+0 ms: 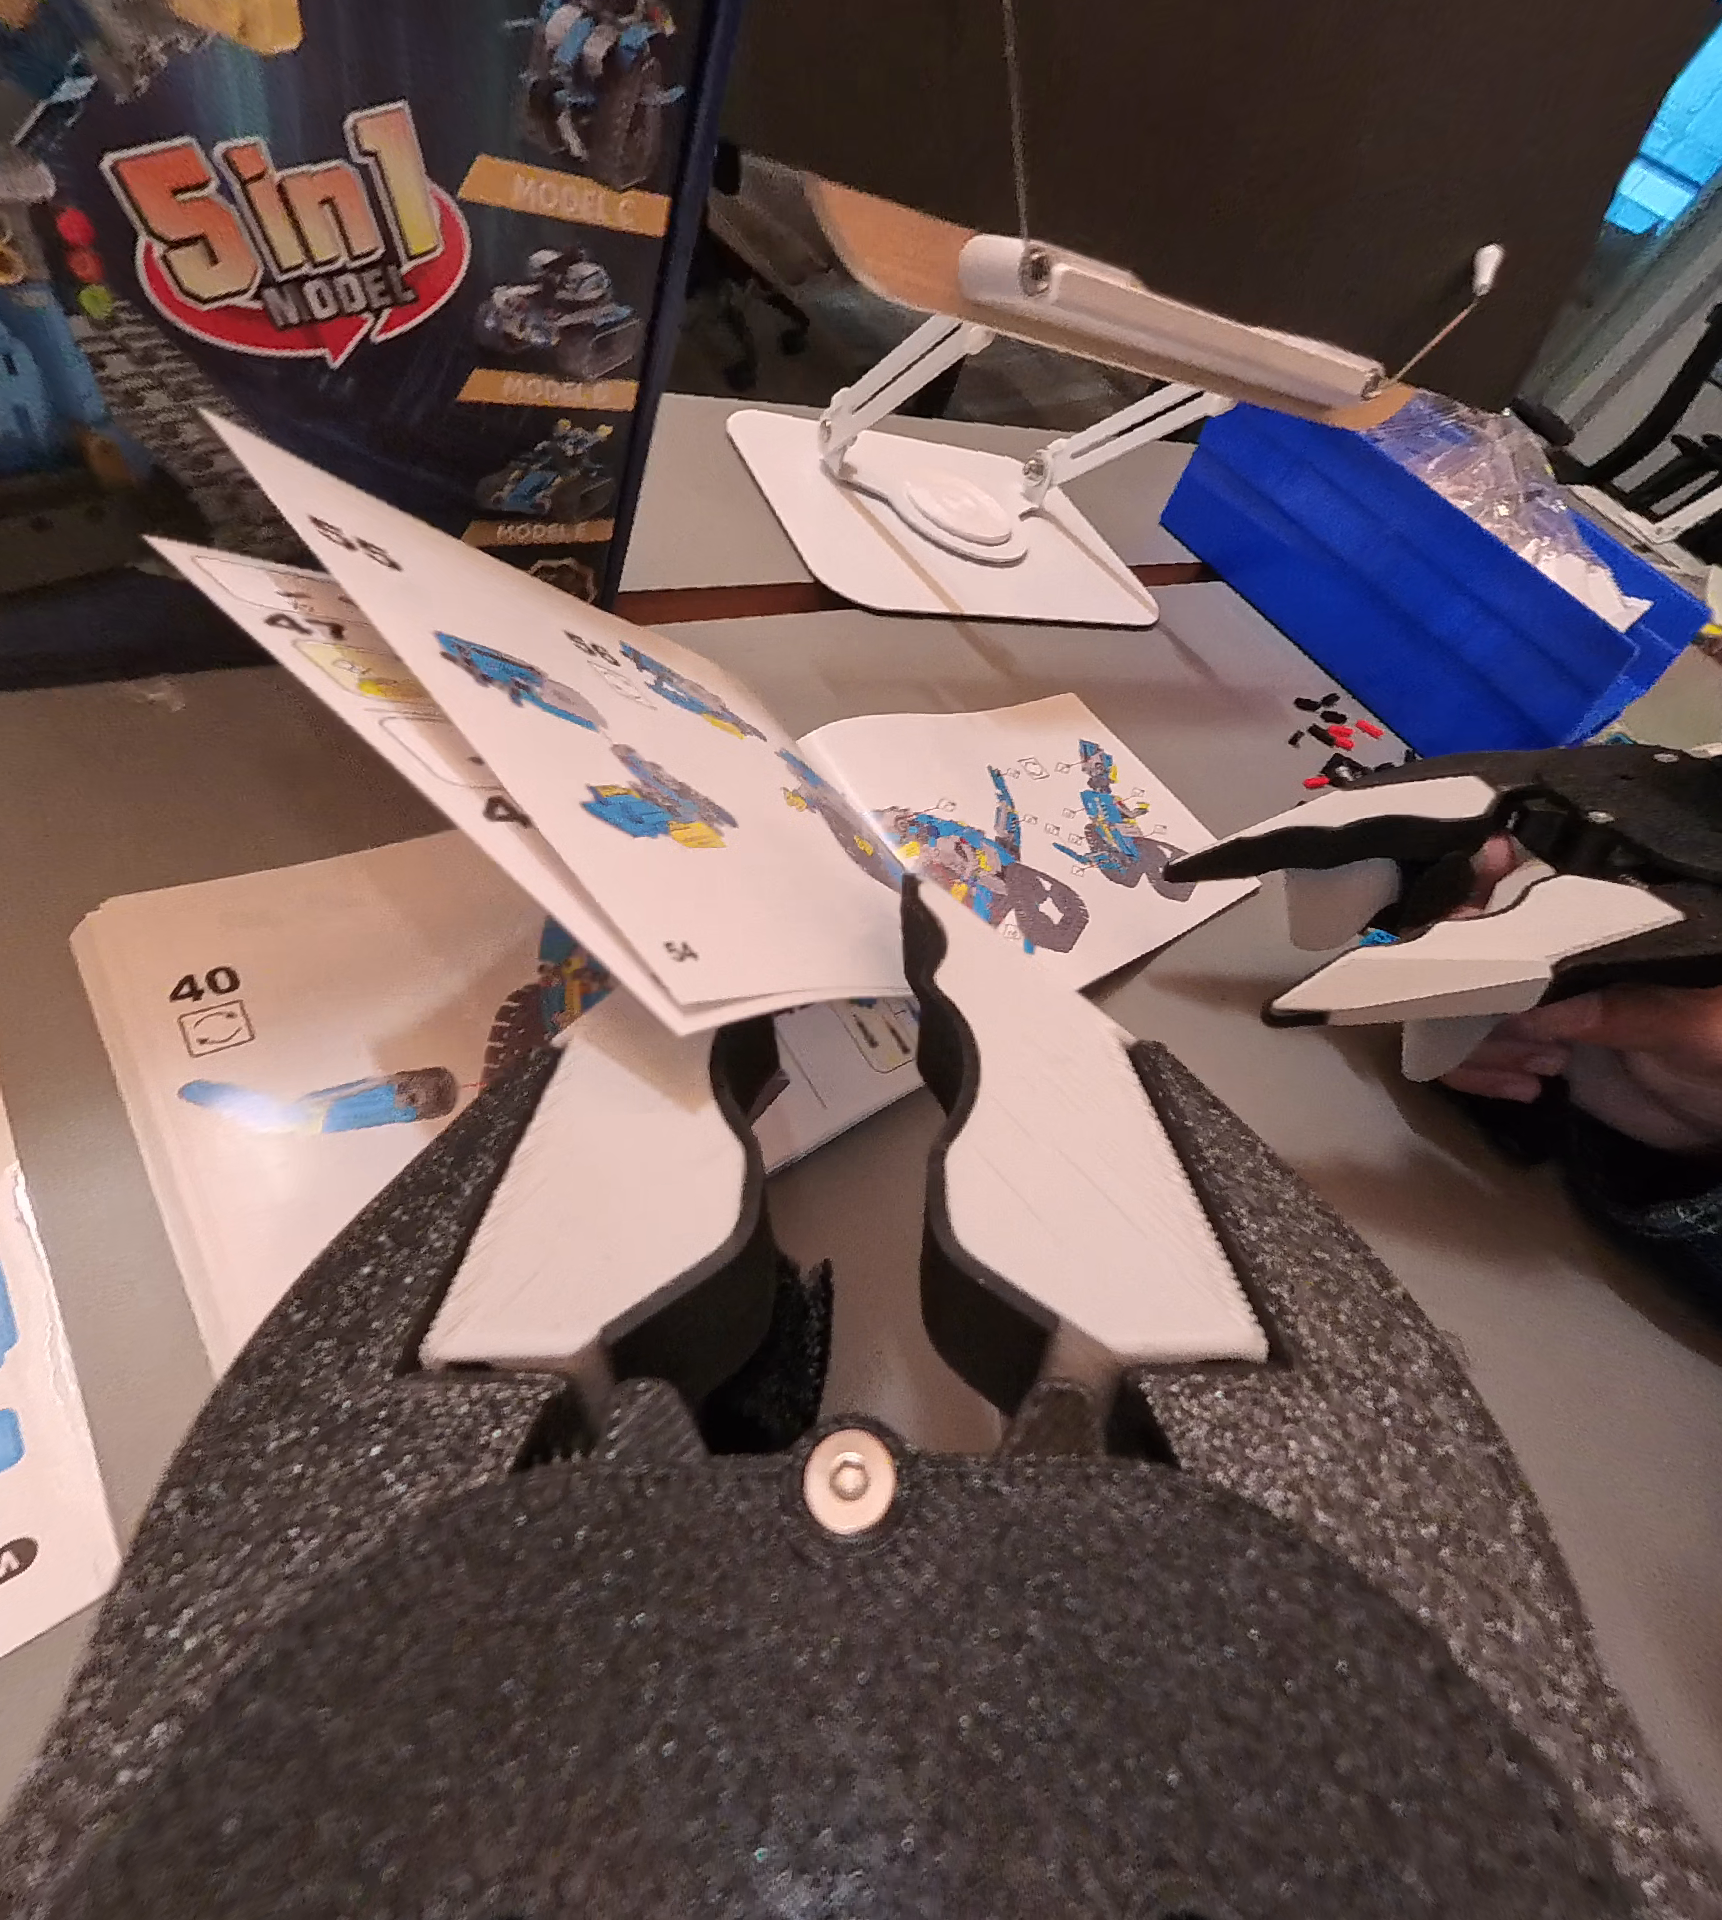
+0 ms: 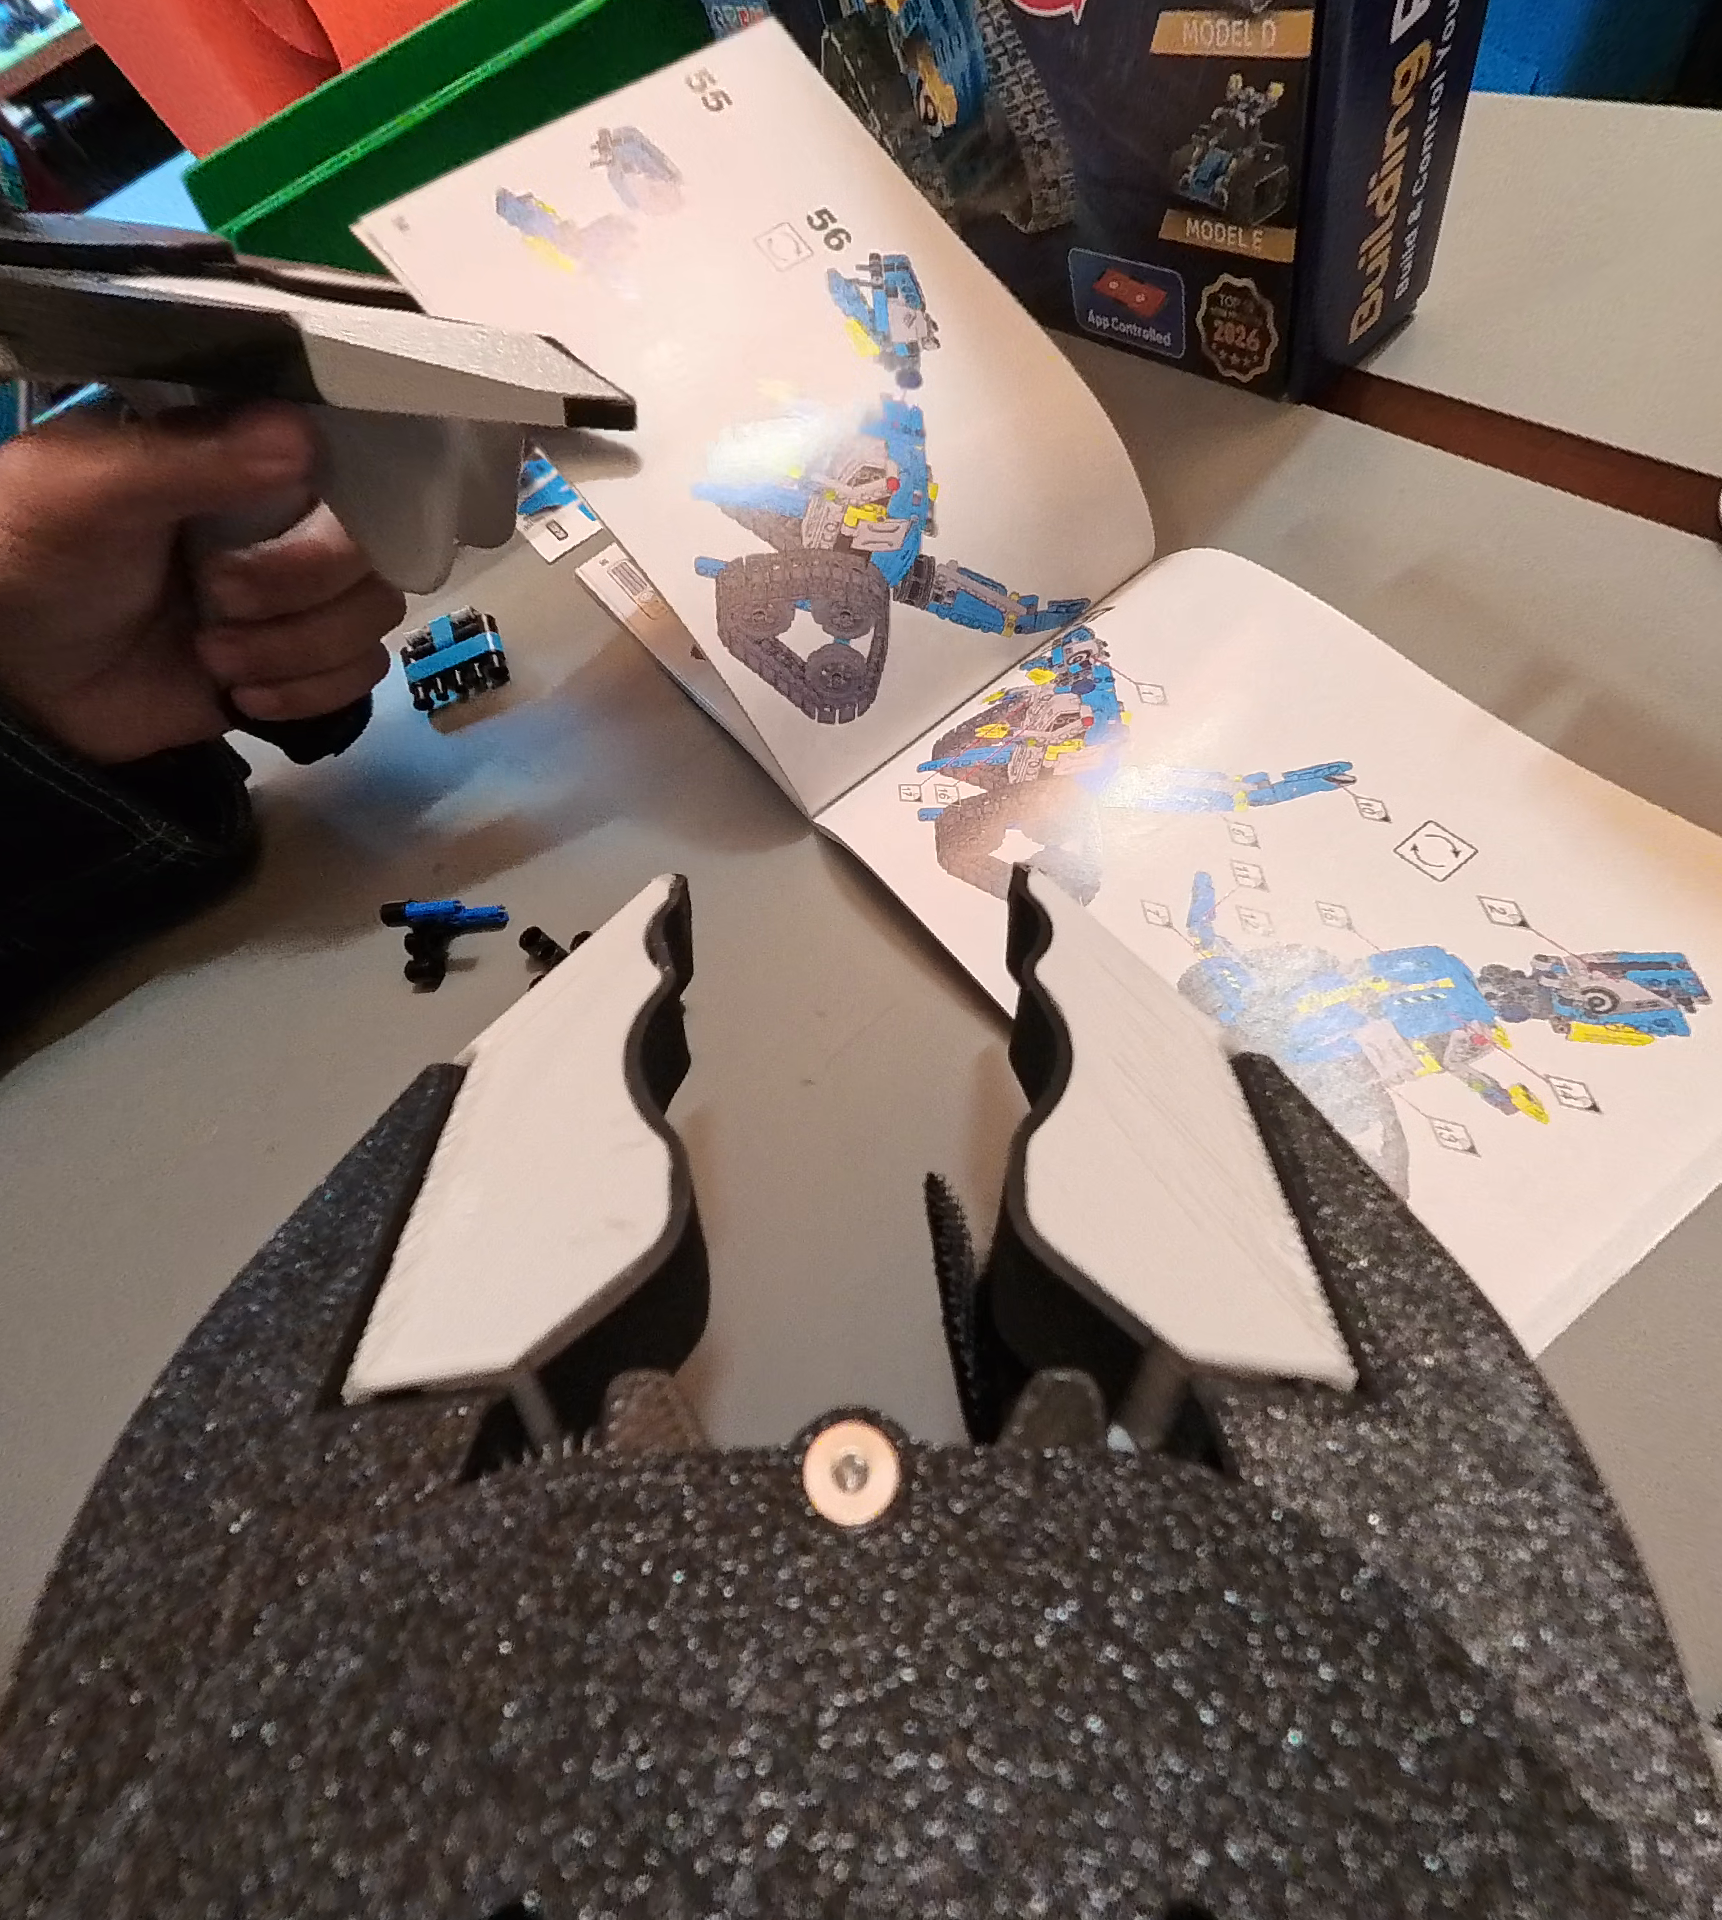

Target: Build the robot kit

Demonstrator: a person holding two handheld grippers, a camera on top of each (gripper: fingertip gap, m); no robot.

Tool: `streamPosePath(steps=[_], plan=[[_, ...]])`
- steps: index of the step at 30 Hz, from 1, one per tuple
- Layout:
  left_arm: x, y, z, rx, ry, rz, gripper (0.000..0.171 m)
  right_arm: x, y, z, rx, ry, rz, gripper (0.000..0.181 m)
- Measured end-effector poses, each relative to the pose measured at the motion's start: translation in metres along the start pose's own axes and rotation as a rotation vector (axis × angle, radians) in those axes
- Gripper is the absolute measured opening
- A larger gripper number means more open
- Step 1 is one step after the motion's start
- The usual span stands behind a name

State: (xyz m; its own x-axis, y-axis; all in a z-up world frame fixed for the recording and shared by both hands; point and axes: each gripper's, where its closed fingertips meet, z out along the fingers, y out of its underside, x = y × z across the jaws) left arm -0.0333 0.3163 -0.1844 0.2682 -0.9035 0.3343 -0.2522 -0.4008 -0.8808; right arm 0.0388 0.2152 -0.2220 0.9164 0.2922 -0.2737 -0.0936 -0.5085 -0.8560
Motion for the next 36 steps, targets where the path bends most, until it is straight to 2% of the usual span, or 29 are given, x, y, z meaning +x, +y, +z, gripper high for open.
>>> streamPosePath(steps=[6,19,22,30,33,36], plan=[[0.014,-0.008,-0.001,0.045,0.038,0.044,0.024,0.0,0.0,0.0,0.001,0.001,0.0,0.061],[0.052,-0.015,0.005,0.095,0.148,0.122,0.047,-0.002,0.001,0.002,-0.005,-0.01,-0.001,0.061],[0.058,-0.014,0.01,0.077,0.151,0.145,0.057,-0.006,0.001,0.005,-0.007,-0.023,0.004,0.061],[0.089,-0.01,0.02,0.058,0.233,0.207,0.058,-0.01,0.0,0.007,-0.007,-0.029,-0.005,0.06],[0.107,-0.013,0.037,0.026,0.297,0.137,0.059,-0.012,-0.001,0.009,0.001,-0.044,0.014,0.06],[0.12,-0.001,0.04,-0.015,0.346,0.127,0.059,-0.01,0.002,0.008,-0.01,-0.025,-0.008,0.06]])
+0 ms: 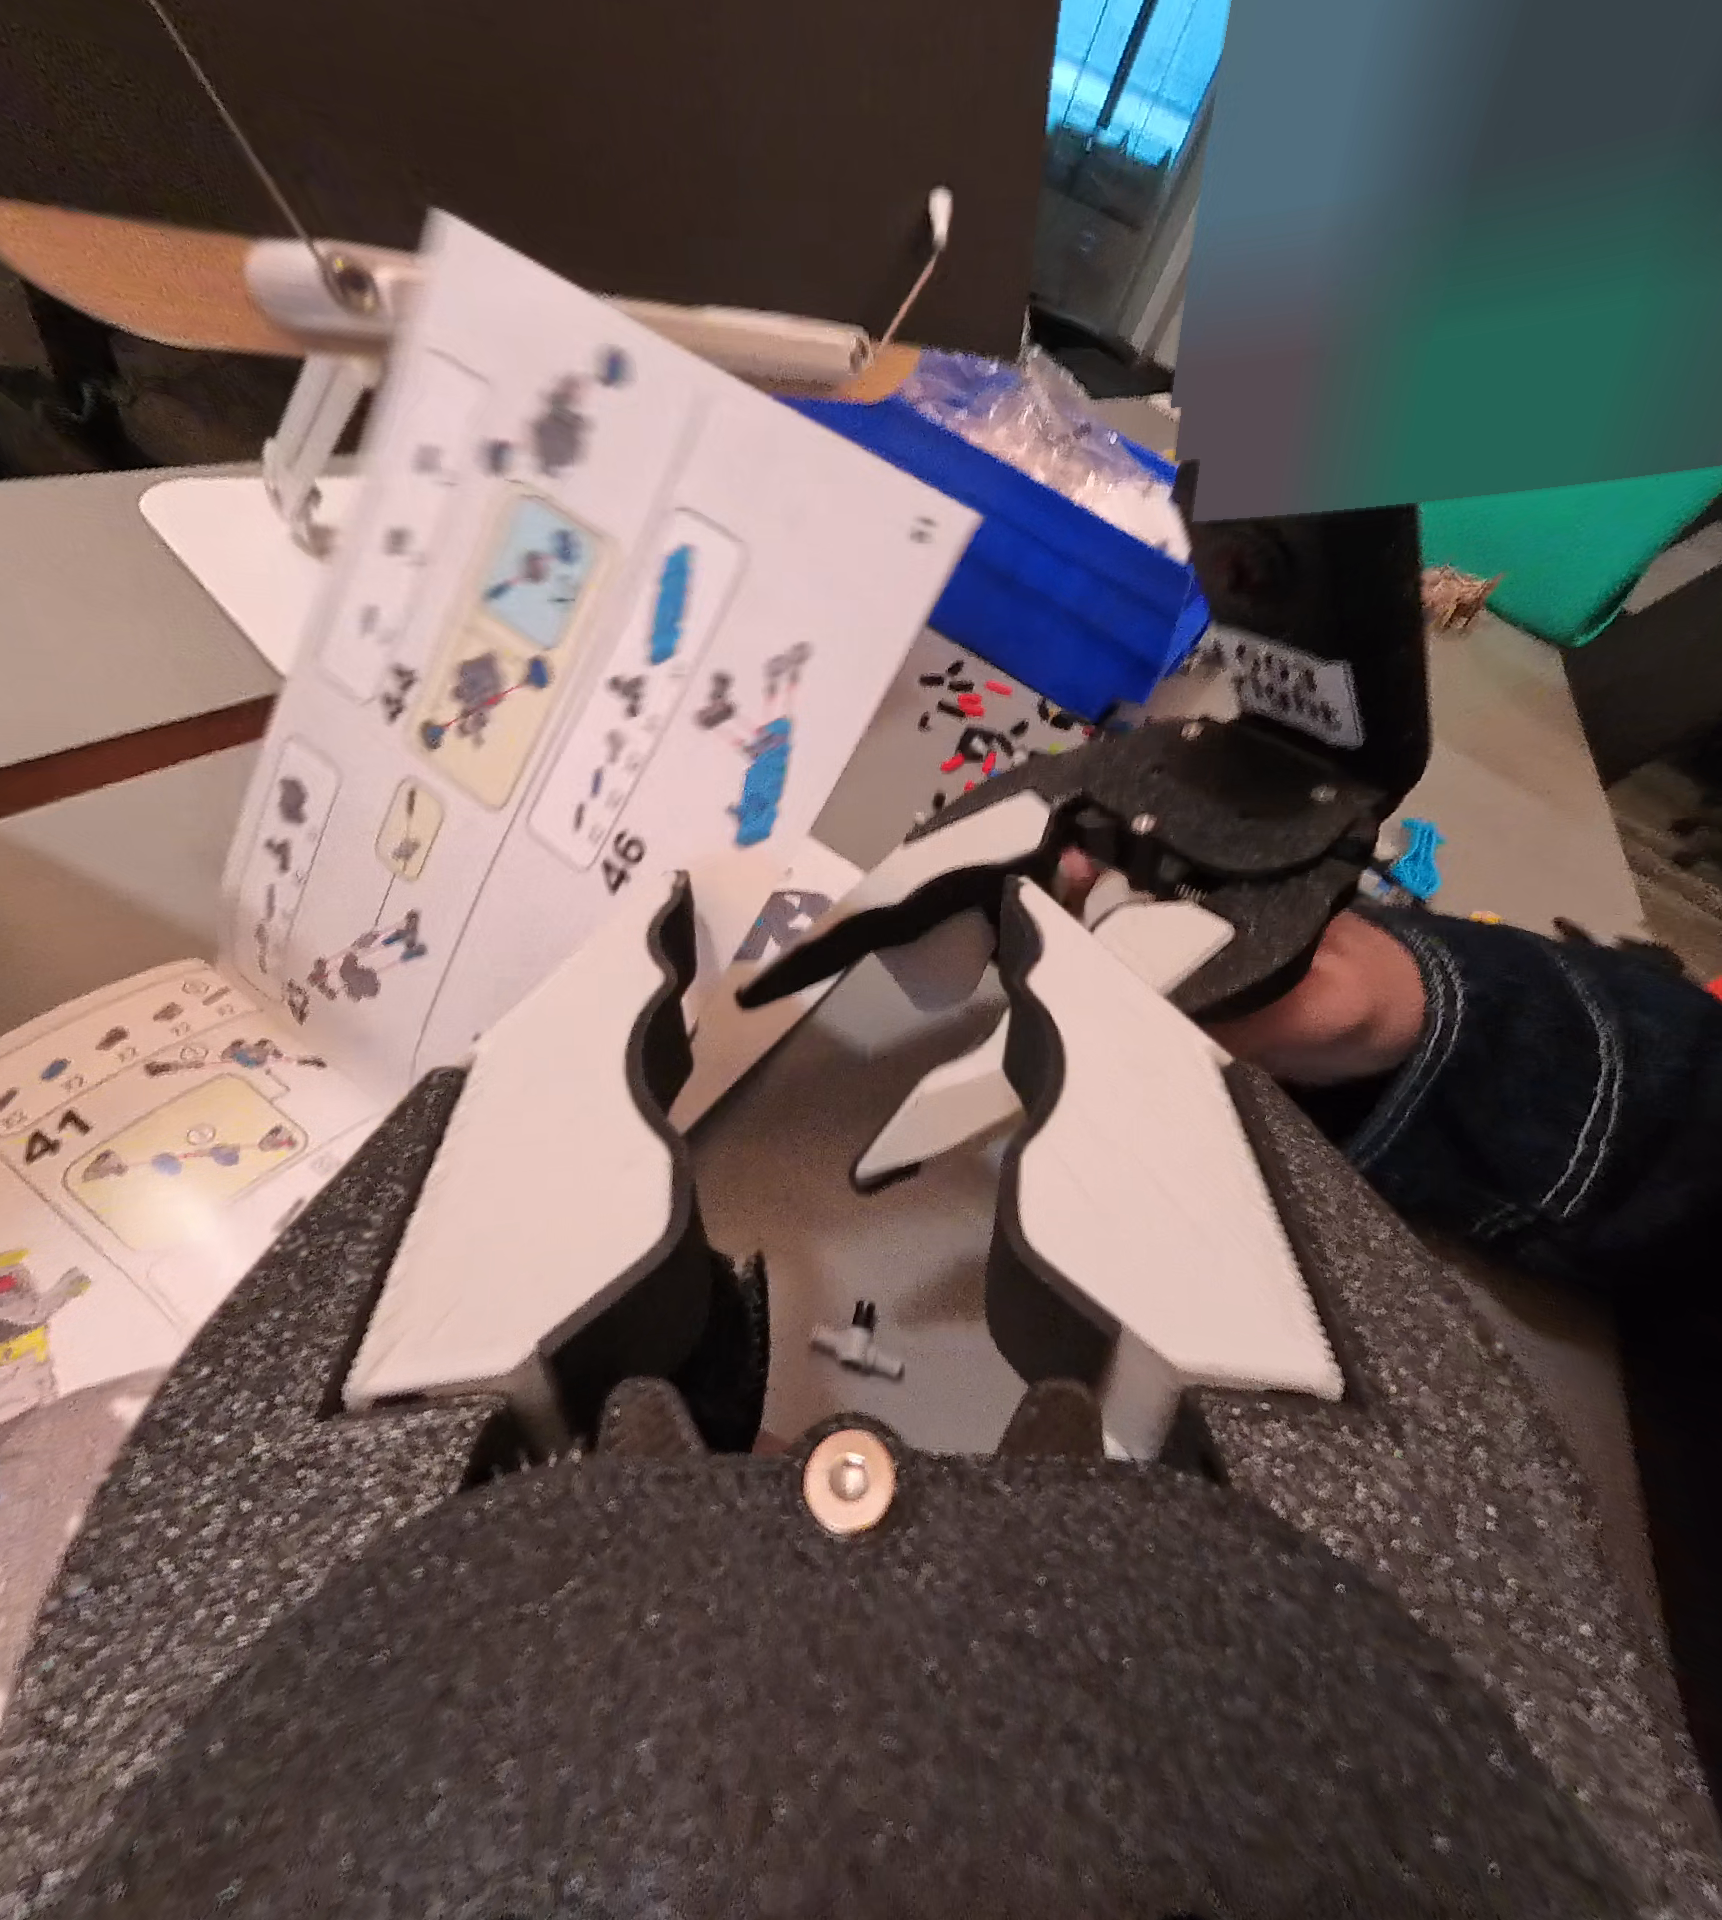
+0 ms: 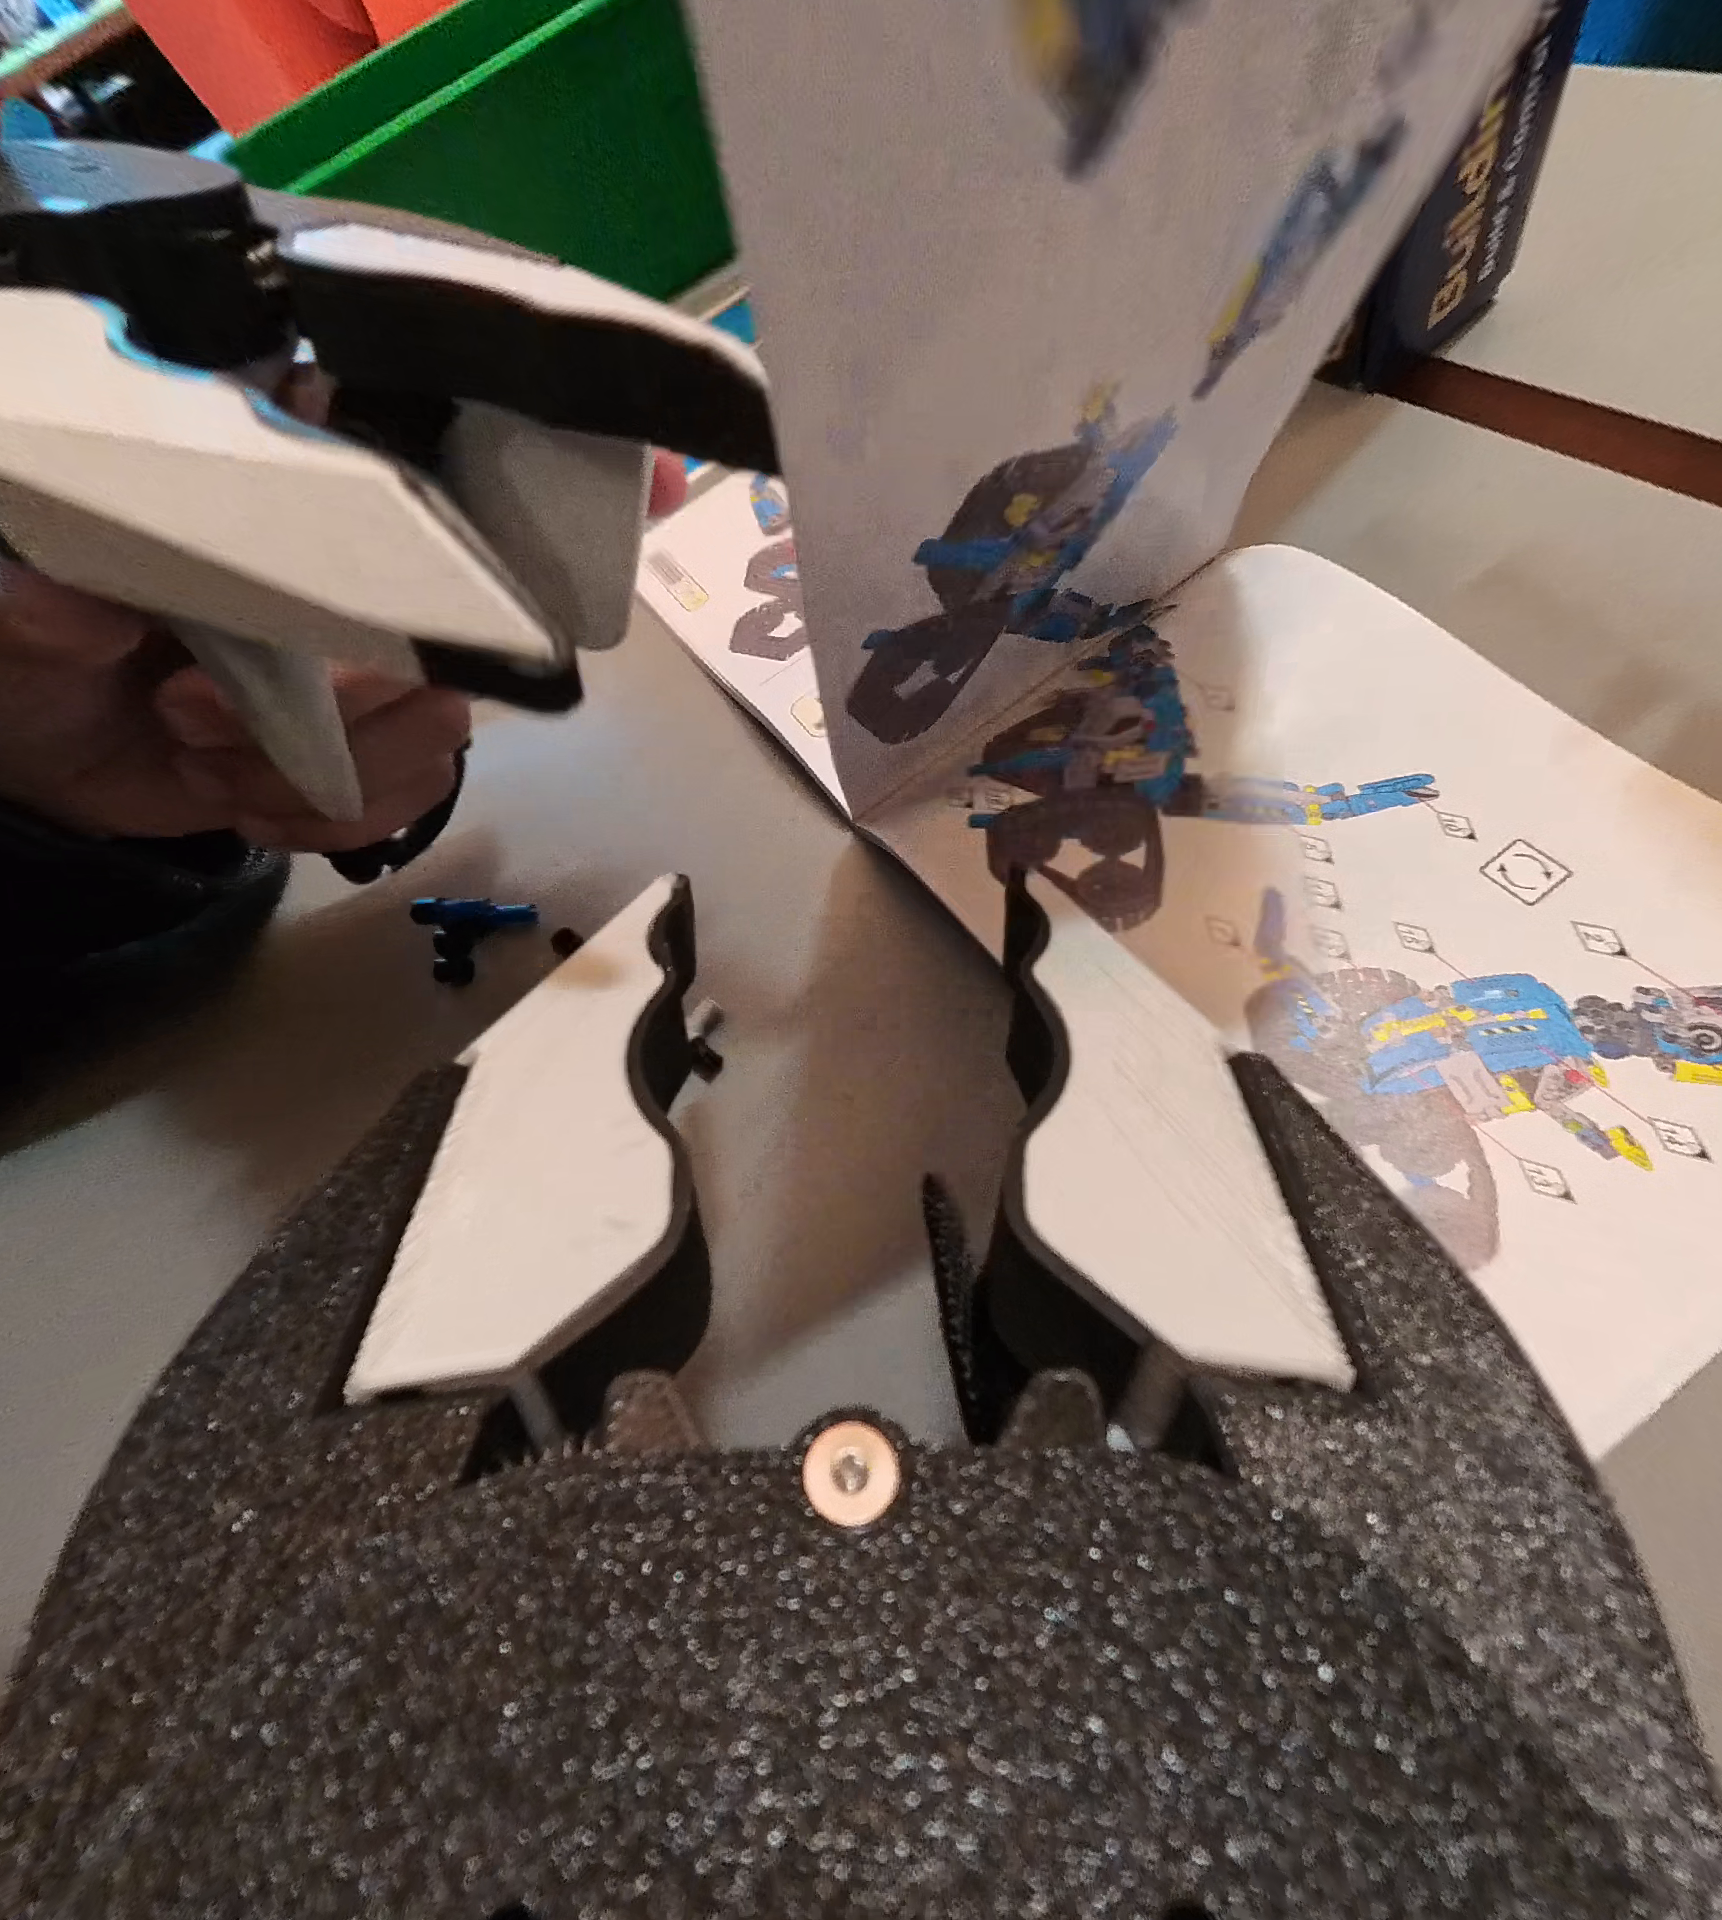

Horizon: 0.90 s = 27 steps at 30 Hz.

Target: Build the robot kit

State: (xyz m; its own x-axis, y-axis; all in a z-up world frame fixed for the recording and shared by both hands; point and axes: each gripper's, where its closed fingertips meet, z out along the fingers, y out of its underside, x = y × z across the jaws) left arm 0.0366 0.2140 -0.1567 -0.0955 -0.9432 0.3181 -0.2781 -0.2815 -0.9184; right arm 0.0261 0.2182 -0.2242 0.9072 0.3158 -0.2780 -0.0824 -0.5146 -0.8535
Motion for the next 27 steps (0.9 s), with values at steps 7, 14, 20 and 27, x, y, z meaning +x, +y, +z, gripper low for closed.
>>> streamPosePath(steps=[7,14,20,27], plan=[[-0.047,0.038,-0.032,-0.151,-0.264,0.164,0.057,0.016,0.005,-0.005,-0.013,0.049,0.042,0.057],[-0.064,0.05,-0.036,-0.195,-0.317,0.121,0.05,0.027,0.006,-0.01,-0.022,0.094,0.06,0.055],[-0.069,0.04,-0.042,-0.155,-0.358,0.159,0.047,0.088,-0.003,-0.05,0.025,0.393,0.092,0.067],[-0.075,0.031,-0.049,-0.096,-0.374,0.105,0.045,0.101,-0.041,-0.09,0.274,0.538,0.066,0.065]])
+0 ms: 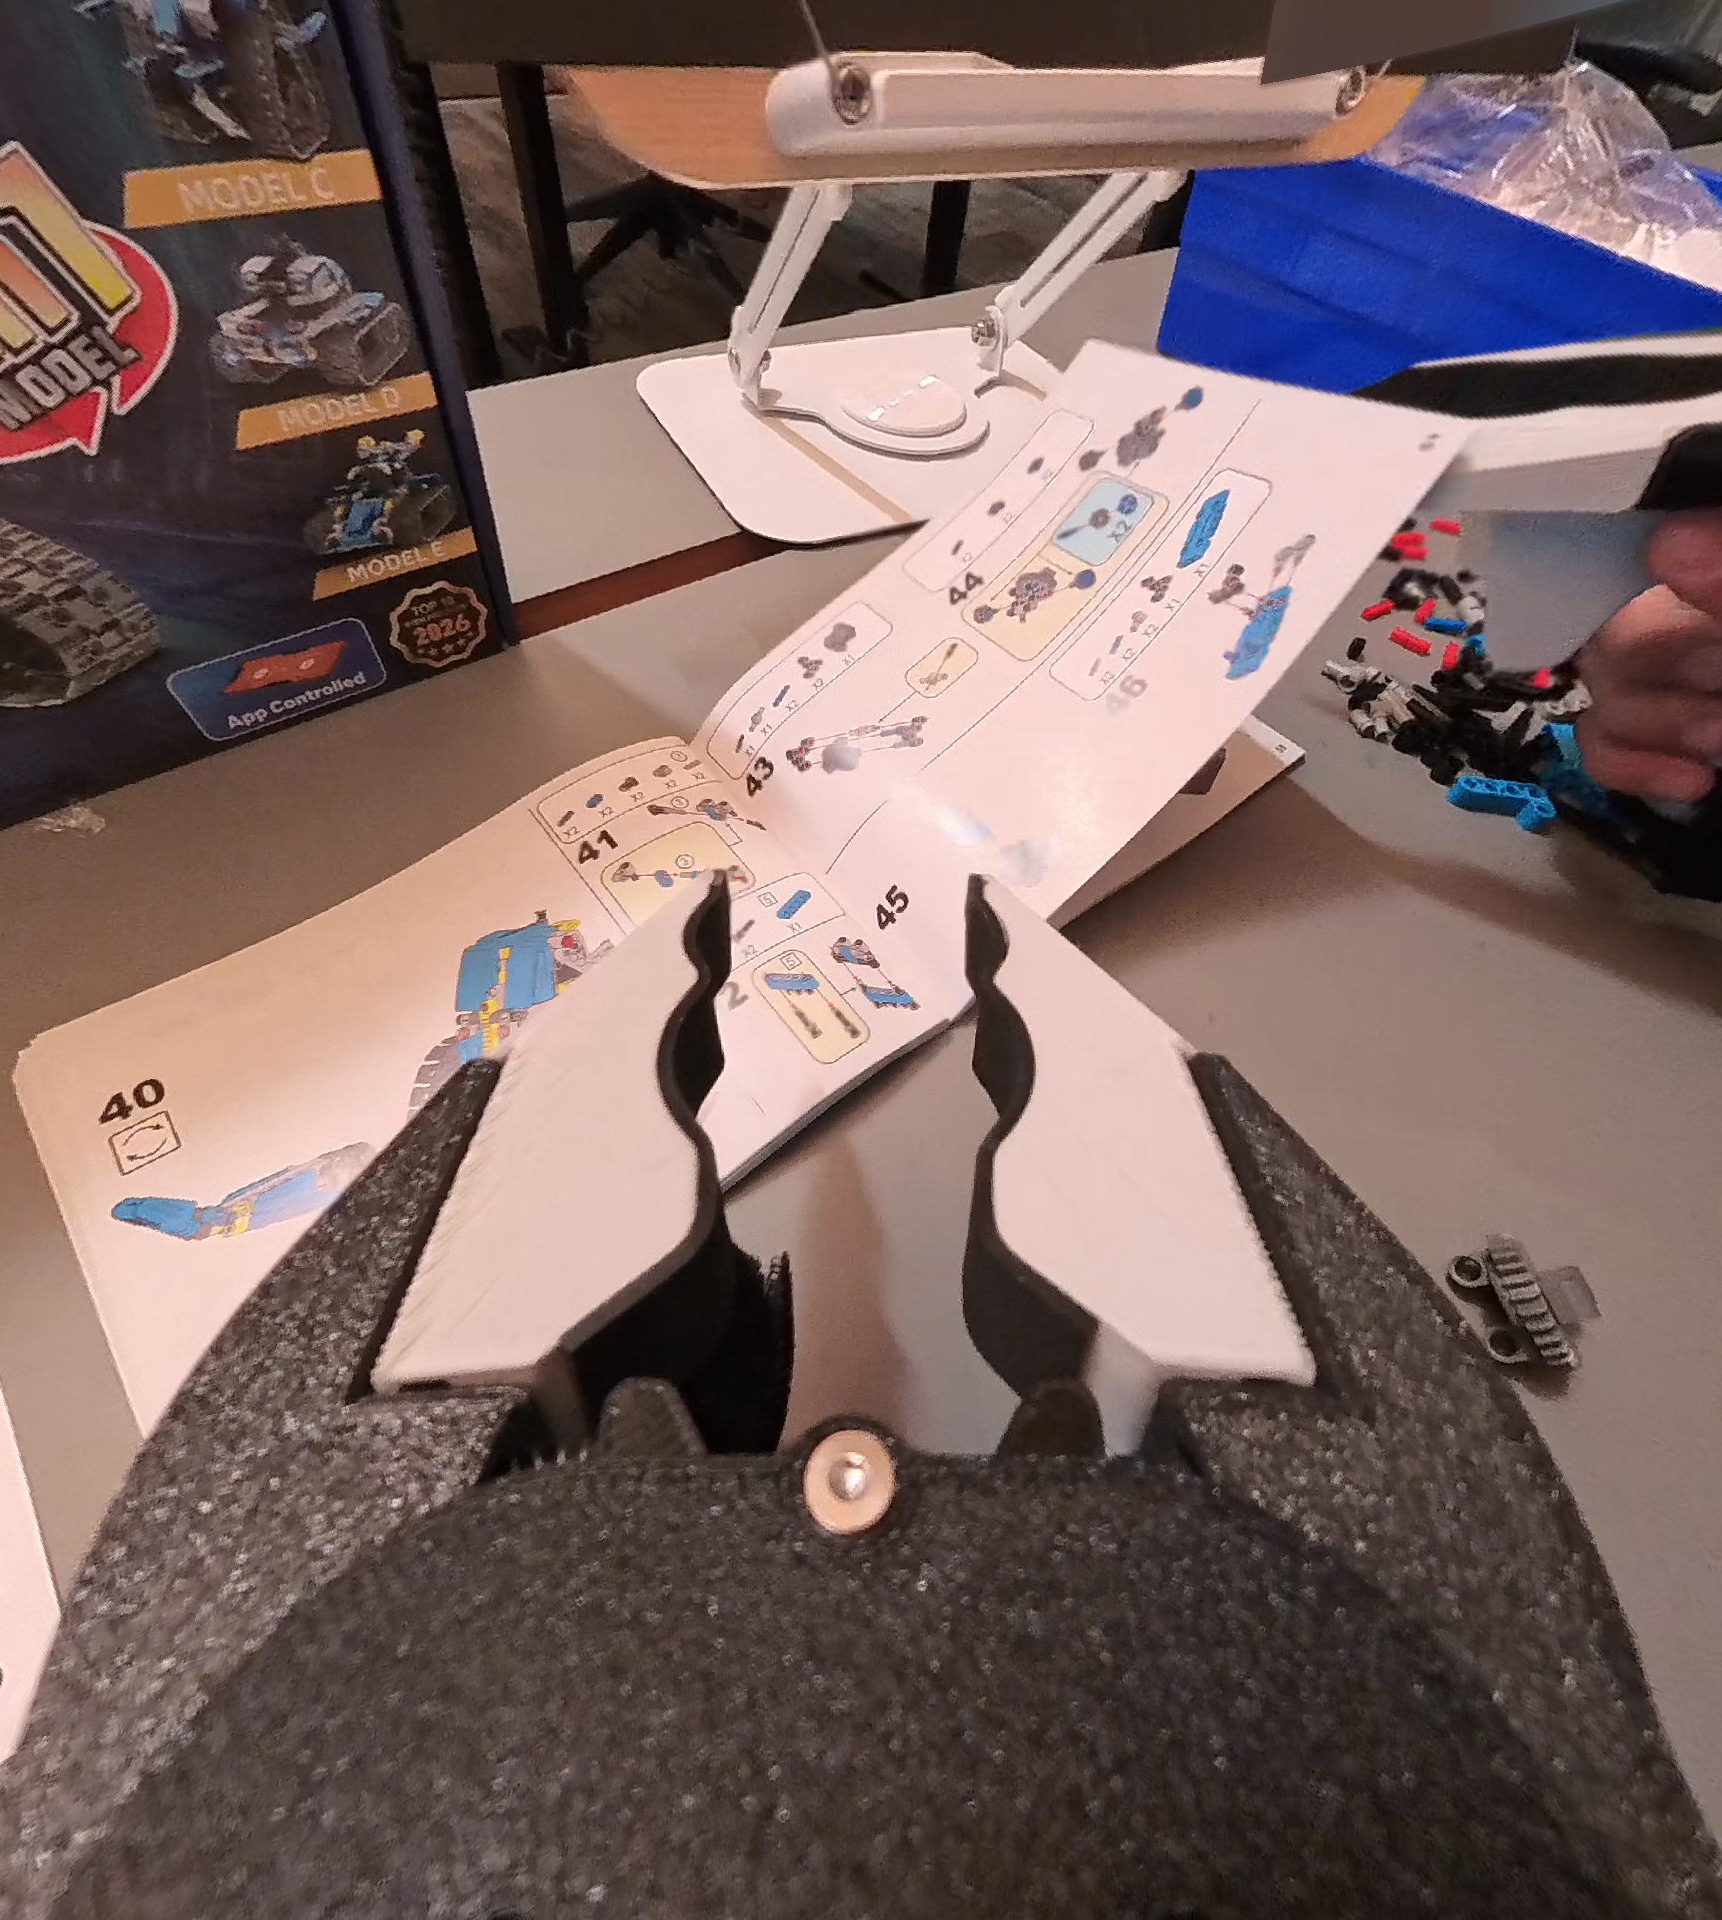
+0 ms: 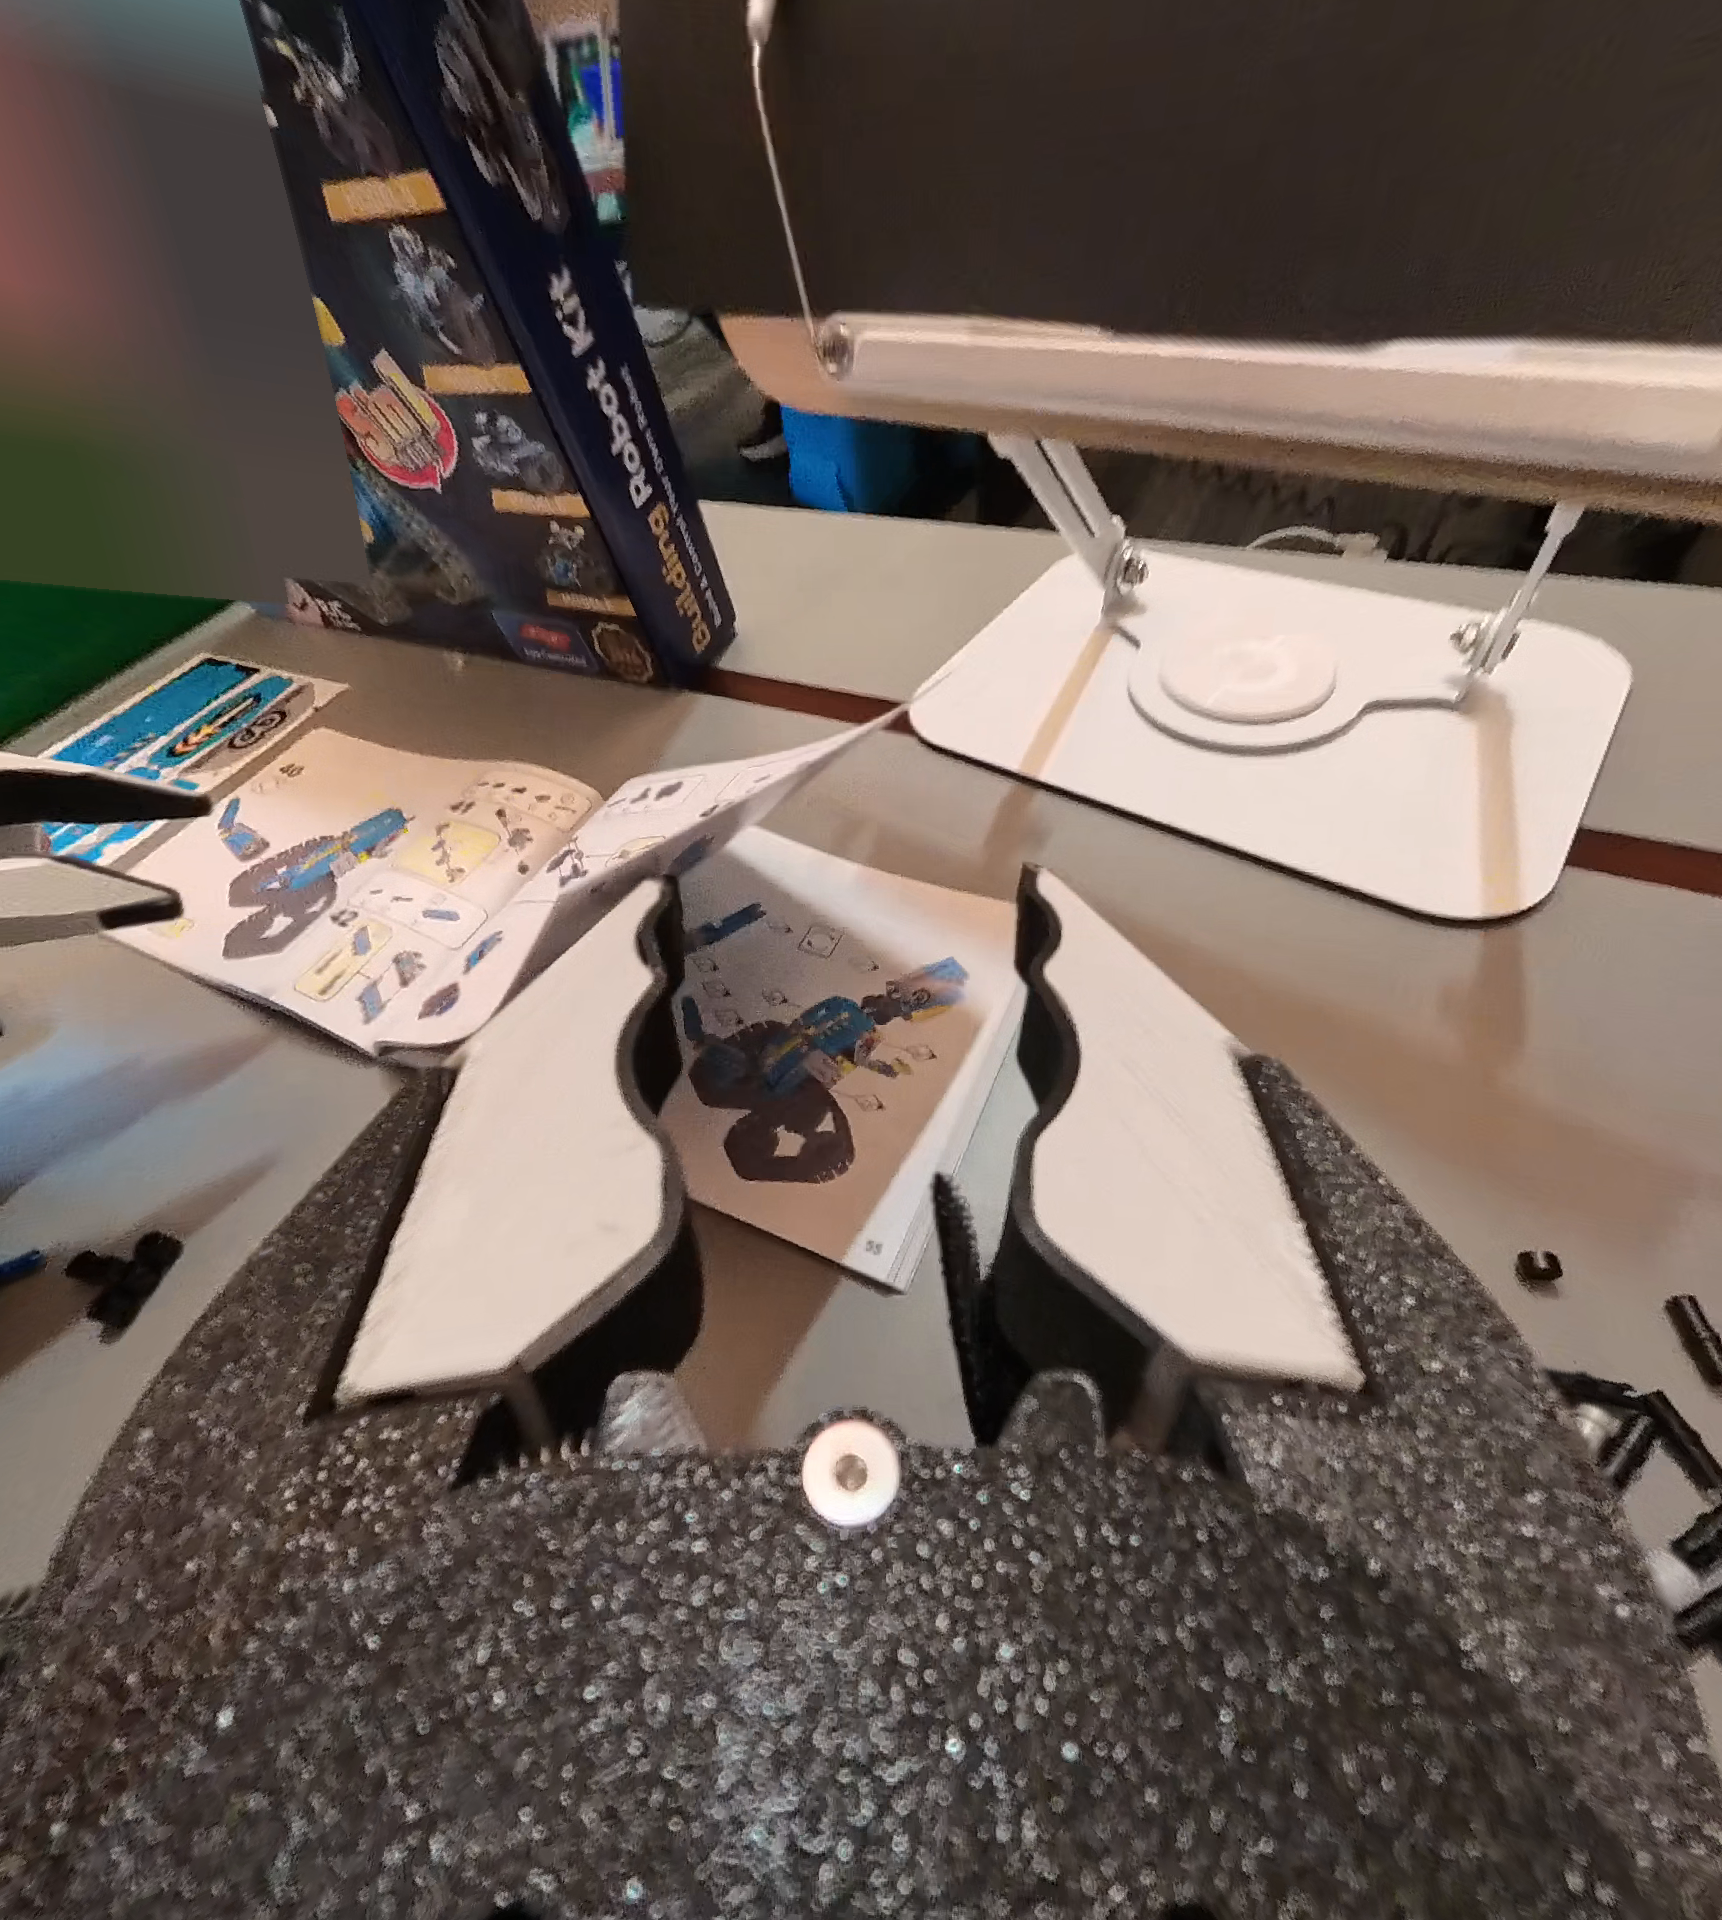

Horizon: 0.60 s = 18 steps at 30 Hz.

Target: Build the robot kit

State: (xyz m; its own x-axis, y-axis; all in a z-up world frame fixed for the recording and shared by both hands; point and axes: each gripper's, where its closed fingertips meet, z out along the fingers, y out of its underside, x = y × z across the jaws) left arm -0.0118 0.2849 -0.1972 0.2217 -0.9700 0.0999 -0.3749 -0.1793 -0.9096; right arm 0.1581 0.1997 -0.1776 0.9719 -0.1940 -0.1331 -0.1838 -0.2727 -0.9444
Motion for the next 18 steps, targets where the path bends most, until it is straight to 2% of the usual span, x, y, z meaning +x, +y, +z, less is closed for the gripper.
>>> streamPosePath(steps=[9,11,14,18], plan=[[-0.005,0.002,0.0,-0.004,-0.013,-0.016,0.045,0.002,-0.029,-0.017,0.141,0.095,-0.132,0.054],[-0.007,0.002,0.0,-0.005,-0.014,-0.024,0.045,0.0,-0.032,-0.019,0.158,0.08,-0.142,0.054],[-0.011,0.005,0.001,-0.014,-0.019,-0.045,0.045,-0.016,-0.015,-0.006,0.075,-0.024,-0.129,0.061],[-0.014,0.011,0.003,-0.036,-0.021,-0.067,0.044,-0.049,0.022,0.011,-0.097,-0.175,-0.147,0.059]])
